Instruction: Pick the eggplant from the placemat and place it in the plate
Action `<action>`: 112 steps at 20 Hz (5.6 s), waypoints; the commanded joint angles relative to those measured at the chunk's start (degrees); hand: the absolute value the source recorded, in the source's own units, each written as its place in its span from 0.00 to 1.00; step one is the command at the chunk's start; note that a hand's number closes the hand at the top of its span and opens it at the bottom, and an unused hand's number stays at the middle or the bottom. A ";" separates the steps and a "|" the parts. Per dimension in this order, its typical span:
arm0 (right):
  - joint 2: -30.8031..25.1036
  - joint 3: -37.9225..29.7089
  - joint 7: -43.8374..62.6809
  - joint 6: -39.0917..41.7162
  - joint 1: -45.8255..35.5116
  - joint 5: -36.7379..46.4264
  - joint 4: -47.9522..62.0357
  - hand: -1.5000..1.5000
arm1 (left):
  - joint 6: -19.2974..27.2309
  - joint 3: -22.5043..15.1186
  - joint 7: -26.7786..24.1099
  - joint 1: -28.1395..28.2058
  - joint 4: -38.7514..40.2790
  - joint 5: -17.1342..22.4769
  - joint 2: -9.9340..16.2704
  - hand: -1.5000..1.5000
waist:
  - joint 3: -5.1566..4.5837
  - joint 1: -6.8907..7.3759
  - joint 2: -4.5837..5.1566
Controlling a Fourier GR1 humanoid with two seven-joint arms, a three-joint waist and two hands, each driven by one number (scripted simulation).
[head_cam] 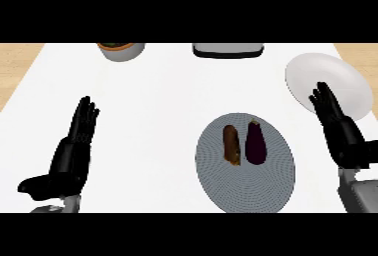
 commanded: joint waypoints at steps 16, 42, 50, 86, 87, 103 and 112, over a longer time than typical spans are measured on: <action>-6.21 2.32 -24.60 24.30 -14.31 9.72 35.86 0.00 | -9.45 4.71 15.69 -9.28 12.61 4.50 5.46 0.50 | -0.23 0.88 1.64; -3.37 15.13 -0.91 26.71 -23.65 37.94 29.25 0.00 | -15.41 10.33 15.19 -7.11 13.48 2.01 3.36 0.50 | -0.35 0.25 1.09; 0.07 15.67 -0.04 31.39 -25.05 44.54 32.22 0.00 | -14.33 10.94 13.46 -7.15 14.98 -1.80 0.01 0.50 | -0.35 0.06 1.15; 12.19 7.05 -2.87 22.09 -30.99 60.79 44.91 1.00 | -20.82 16.28 16.23 -6.79 13.09 -5.01 -2.45 0.50 | -0.33 0.45 1.24; 14.35 4.67 2.16 18.76 -31.95 59.86 46.54 1.00 | -19.07 15.30 15.13 -7.62 14.89 -6.15 -4.33 0.50 | -0.32 0.57 1.42; 14.75 -1.69 38.45 -30.94 -48.03 76.06 46.15 1.00 | -18.71 15.28 15.32 -7.92 13.81 -6.55 -4.69 0.50 | -0.41 1.09 1.32; 5.91 -12.20 32.10 -34.04 -46.11 67.64 49.16 1.00 | -18.79 16.59 17.49 -9.77 13.41 -6.61 -4.22 0.50 | -0.30 0.36 1.42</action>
